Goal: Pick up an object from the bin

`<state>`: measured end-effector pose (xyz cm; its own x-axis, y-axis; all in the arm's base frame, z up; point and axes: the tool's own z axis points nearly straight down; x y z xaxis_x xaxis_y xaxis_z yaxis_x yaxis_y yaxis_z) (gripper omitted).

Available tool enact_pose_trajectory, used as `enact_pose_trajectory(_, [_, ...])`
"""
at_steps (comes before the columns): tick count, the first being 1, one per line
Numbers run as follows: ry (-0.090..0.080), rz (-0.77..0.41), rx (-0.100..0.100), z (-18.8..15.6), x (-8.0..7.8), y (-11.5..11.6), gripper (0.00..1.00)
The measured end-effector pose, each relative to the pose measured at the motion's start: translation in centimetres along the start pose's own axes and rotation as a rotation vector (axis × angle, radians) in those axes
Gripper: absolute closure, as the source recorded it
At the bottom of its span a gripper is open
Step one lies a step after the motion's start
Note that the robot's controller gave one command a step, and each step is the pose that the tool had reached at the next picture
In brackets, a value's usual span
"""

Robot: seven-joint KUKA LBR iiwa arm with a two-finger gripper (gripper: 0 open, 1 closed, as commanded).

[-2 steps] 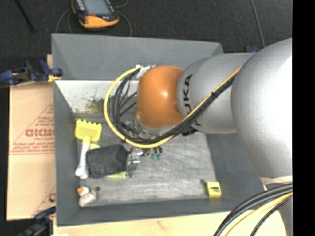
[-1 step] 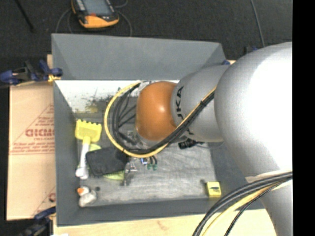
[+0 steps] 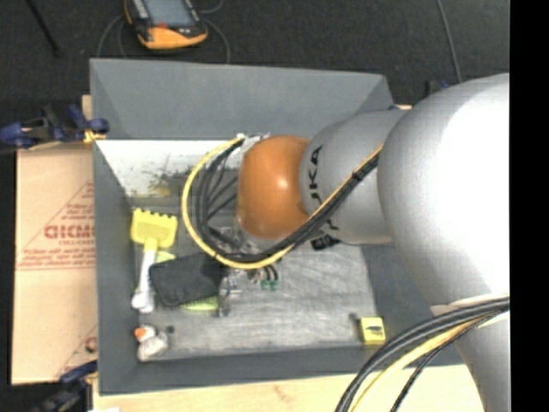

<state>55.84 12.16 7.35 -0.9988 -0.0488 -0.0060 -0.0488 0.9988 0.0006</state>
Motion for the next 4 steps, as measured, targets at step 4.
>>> enact_pose_trajectory(4, [0.003,0.003,0.001,-1.5,0.0,-0.1,1.00])
